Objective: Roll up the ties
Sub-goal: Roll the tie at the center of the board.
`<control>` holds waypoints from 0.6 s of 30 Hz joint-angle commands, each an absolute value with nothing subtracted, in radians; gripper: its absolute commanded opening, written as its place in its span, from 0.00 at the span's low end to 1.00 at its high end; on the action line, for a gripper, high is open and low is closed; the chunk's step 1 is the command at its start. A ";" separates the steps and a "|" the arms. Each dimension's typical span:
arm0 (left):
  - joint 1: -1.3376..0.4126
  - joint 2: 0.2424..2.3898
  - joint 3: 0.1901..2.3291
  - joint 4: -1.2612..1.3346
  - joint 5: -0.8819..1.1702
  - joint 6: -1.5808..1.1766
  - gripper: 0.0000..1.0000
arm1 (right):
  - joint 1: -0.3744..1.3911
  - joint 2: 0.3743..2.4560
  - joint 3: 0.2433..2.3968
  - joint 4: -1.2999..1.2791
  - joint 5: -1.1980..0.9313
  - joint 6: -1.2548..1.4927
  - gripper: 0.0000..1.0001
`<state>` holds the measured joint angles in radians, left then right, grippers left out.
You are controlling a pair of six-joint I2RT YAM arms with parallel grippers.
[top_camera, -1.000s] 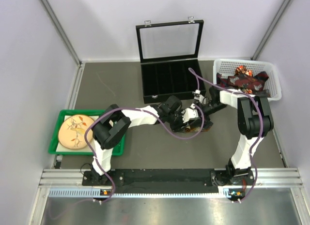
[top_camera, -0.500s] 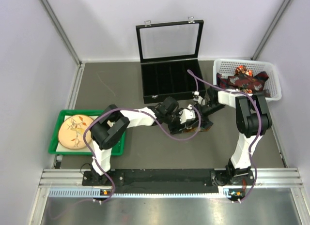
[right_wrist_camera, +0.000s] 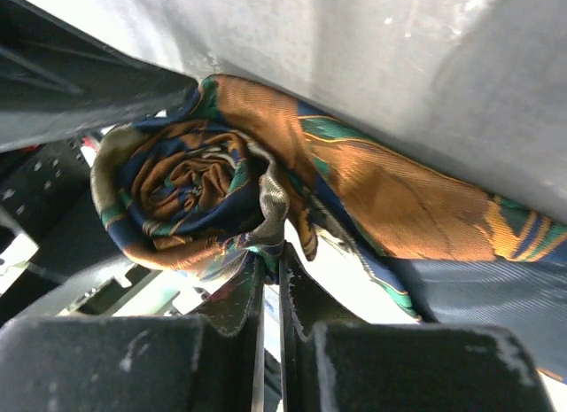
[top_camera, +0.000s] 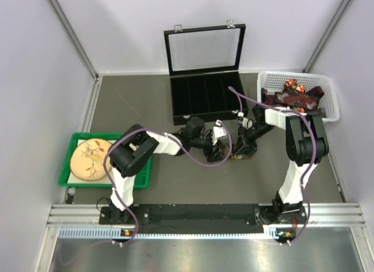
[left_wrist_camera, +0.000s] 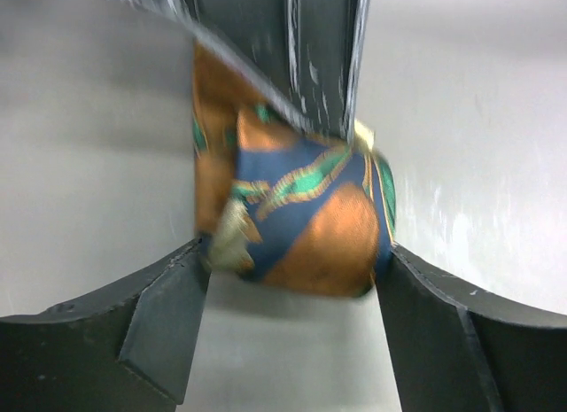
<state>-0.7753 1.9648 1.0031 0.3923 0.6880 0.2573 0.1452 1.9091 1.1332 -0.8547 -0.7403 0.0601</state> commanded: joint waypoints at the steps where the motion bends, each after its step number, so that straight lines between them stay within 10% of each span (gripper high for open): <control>1: -0.787 2.014 0.997 0.707 0.768 0.160 0.80 | 0.140 1.942 1.157 -0.782 -0.525 0.021 0.00; 7: -0.805 2.086 1.038 0.778 0.782 0.225 0.78 | 0.140 1.962 1.175 -0.795 -0.537 0.018 0.00; 18: -0.827 2.108 1.106 0.508 0.689 0.337 0.38 | 0.138 1.985 1.218 -0.831 -0.589 0.003 0.00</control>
